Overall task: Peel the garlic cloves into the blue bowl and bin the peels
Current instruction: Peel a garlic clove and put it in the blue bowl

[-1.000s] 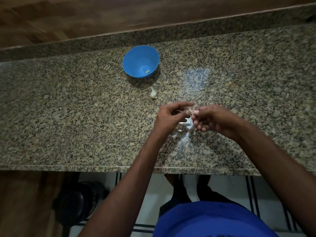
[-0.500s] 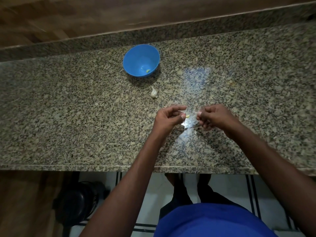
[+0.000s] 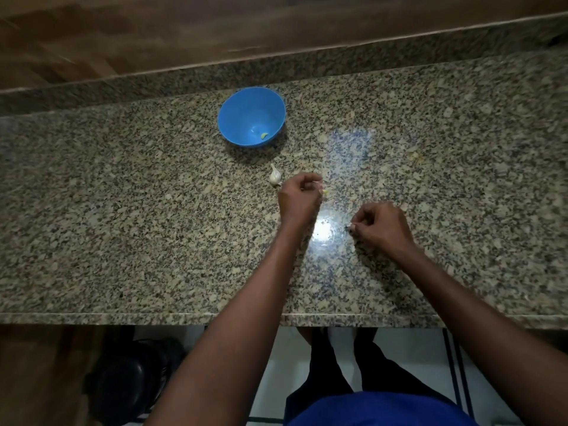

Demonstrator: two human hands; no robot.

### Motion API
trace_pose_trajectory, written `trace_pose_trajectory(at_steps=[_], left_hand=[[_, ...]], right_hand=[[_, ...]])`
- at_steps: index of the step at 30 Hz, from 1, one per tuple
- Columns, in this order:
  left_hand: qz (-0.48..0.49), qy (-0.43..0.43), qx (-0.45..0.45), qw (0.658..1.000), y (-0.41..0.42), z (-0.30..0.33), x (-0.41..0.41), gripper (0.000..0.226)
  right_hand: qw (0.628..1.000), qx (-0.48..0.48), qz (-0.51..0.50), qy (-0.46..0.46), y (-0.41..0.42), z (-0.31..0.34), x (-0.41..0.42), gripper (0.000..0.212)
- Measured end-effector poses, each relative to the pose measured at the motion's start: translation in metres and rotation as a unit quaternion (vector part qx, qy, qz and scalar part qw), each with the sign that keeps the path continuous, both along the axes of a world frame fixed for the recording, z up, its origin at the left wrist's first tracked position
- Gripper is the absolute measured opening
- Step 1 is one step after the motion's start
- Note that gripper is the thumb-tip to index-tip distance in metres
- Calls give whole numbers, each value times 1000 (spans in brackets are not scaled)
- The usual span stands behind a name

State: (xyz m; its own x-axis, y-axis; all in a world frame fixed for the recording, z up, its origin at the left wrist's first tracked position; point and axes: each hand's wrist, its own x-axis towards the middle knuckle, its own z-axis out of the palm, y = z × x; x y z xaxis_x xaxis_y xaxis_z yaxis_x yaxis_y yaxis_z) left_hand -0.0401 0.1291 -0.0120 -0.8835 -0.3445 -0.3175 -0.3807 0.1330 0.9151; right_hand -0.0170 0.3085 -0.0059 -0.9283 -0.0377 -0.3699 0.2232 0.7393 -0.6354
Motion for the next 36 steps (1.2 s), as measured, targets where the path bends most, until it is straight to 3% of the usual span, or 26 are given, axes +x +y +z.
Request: trace_pose_trajectory(at_steps=[4, 12, 15, 19, 22, 27, 29, 31, 33, 34, 36], left_hand=[[-16, 17, -122, 992, 2, -14, -19, 26], [-26, 22, -167, 985, -9, -12, 35, 21], [-129, 21, -188, 973, 9, -13, 67, 19], [-256, 46, -273, 926, 50, -16, 88, 32], [-265, 66, -292, 917, 62, -21, 95, 4], [-243, 89, -413, 873, 46, -28, 99, 13], [-206, 83, -421, 879, 37, -25, 97, 14], [-137, 39, -348, 926, 23, -17, 96, 14], [-34, -33, -164, 985, 6, -7, 101, 9], [17, -53, -57, 997, -2, -3, 105, 8], [92, -64, 103, 988, -19, 5, 113, 7]], right_hand=[[998, 34, 28, 48, -1, -7, 3, 7], [997, 23, 11, 70, 13, -9, 9, 6], [998, 19, -5, 63, 26, -9, 10, 11], [998, 12, -13, 57, 37, -10, 14, 12], [999, 5, -20, 45, 40, -10, 15, 7], [999, -10, -13, 28, 32, -7, 22, 8], [999, -20, -14, 22, 25, -6, 24, 11], [999, -32, -12, 19, 16, -2, 25, 16], [999, -49, -8, 13, 6, -1, 27, 19], [998, -63, -7, 8, -1, -1, 28, 18], [993, -116, -7, -4, -17, 2, 33, 12]])
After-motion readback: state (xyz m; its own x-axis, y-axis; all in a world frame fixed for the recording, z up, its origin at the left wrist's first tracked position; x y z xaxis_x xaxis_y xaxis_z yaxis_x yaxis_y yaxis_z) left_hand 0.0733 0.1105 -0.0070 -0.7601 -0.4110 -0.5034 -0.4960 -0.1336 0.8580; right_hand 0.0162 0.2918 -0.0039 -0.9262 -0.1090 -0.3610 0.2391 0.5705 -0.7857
